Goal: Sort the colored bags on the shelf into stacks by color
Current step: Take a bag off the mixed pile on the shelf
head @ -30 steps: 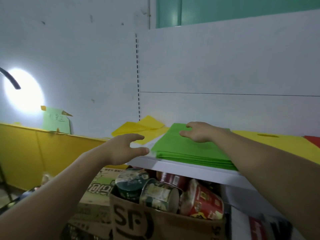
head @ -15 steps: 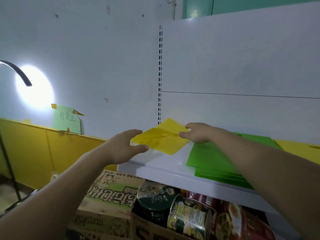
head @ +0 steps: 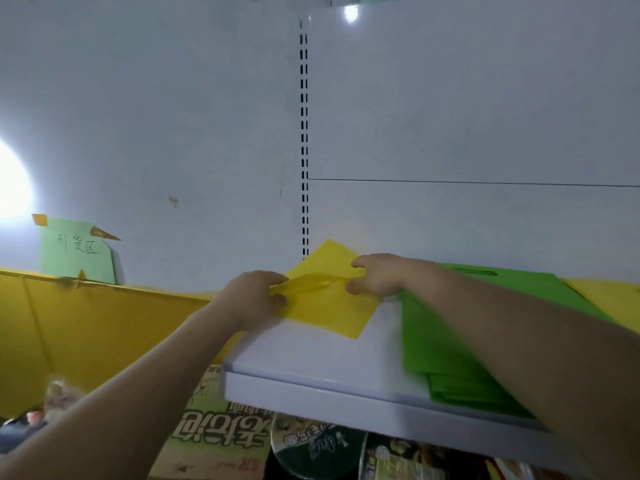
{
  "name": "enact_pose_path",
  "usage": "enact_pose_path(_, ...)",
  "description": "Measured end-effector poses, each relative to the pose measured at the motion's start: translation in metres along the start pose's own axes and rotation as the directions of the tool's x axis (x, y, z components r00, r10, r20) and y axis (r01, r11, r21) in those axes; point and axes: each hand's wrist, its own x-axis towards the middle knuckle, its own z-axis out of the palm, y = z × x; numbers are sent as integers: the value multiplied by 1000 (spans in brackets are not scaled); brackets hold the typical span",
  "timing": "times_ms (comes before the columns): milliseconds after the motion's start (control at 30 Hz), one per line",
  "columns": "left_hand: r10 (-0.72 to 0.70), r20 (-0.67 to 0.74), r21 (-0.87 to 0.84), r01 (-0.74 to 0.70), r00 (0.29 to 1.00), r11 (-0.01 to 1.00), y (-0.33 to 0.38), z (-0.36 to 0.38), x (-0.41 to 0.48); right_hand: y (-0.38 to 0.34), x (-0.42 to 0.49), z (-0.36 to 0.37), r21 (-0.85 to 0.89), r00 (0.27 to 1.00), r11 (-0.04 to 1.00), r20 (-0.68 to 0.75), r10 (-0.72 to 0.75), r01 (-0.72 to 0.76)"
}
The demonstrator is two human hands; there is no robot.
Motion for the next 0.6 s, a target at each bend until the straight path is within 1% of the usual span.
enact_pose_path(100, 31, -53, -58, -34, 998, 998, -10, 4, 9, -9, 2, 4, 13, 1000, 1000, -25, -15, 16)
enact_pose_path(200, 66, -120, -124, -81, 991, 989, -11, 4, 12, -21, 0, 7, 37, 998, 999, -55, 1, 1)
enact_pose_path(267, 85, -165, -157, -111, 983, 981, -15, 2, 13, -26, -1, 7, 24, 994, 1000, -113, 0, 3)
enact_pose_path(333, 106, -201, -212, -149, 974, 966, -19, -2, 12, -28, 1, 8, 12, 973, 999, -228, -37, 41)
enact_pose_path(400, 87, -238, -316, -162, 967, 935, -22, -8, 10, -29, -1, 5, 76, 923, 993, -381, -55, 90)
enact_pose_path(467, 48, -249, -460, -161, 967, 873, -26, -13, 9, -33, -4, -3, 221, 861, 963, -508, -21, 154)
enact_pose_path(533, 28, -237, -587, -166, 971, 793, -29, -17, 8, -39, -8, -14, 341, 801, 917, -597, 40, 208)
enact_pose_path(600, 27, -263, -644, -196, 965, 740, -31, -21, 6, -45, -11, -24, 365, 742, 902, -666, 81, 229)
